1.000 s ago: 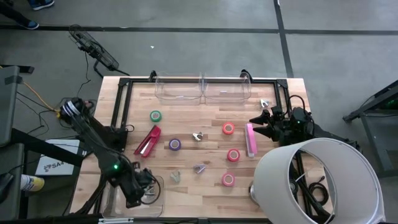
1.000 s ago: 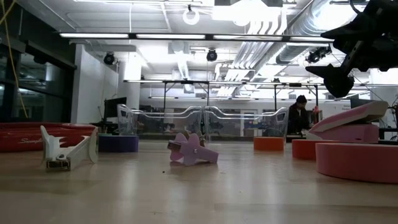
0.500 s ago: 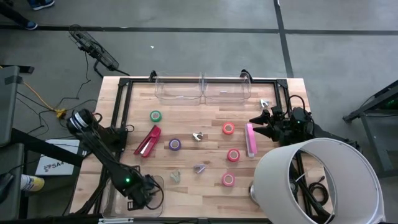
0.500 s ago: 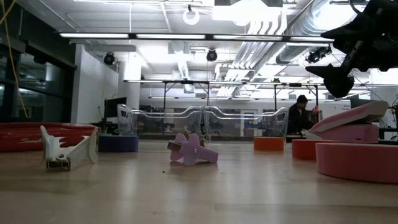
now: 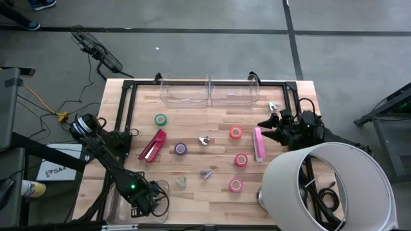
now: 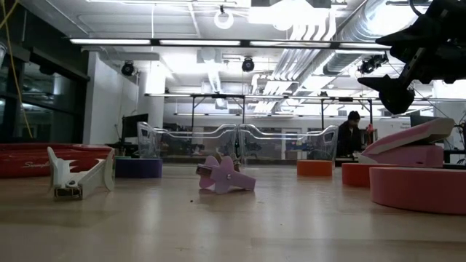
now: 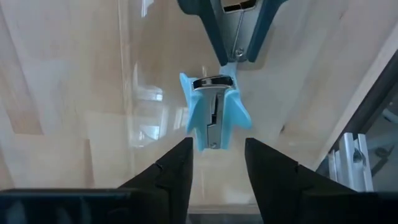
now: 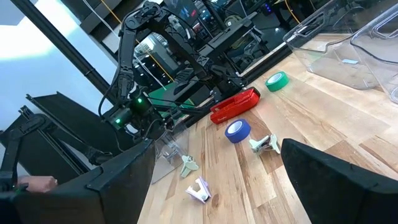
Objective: Pick and place Stapler, Stapler remover, tape
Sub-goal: Put the red stapler into the top left transparent bin
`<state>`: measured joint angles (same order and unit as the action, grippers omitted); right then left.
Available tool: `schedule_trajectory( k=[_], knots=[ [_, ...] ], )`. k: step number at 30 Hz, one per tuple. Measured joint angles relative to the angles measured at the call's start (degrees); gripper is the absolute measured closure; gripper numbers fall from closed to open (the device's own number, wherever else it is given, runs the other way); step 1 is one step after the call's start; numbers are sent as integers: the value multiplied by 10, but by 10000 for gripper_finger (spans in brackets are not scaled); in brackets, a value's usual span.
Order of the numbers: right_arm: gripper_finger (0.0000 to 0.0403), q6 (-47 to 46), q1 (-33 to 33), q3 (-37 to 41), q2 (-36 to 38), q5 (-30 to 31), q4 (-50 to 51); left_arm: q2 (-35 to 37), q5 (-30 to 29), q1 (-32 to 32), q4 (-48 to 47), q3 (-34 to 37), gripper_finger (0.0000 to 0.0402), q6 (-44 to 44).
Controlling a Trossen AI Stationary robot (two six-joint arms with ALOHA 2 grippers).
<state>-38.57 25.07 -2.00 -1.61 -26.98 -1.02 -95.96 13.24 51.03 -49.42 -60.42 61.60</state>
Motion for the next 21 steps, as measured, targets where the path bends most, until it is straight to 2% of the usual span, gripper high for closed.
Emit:
schedule_trajectory(
  k=[7, 12, 16, 21],
  knots=[
    [63, 0, 0, 0, 0, 0, 0, 7, 49, 0, -8, -12, 191, 19],
    [63, 0, 0, 0, 0, 0, 0, 31, 60, 0, -50, -64, 142, 41],
    [63, 0, 0, 0, 0, 0, 0, 57, -10, 0, -135, -131, 130, 91],
    [63, 0, 0, 0, 0, 0, 0, 77, -166, 0, -271, -219, 128, 180]
  ],
)
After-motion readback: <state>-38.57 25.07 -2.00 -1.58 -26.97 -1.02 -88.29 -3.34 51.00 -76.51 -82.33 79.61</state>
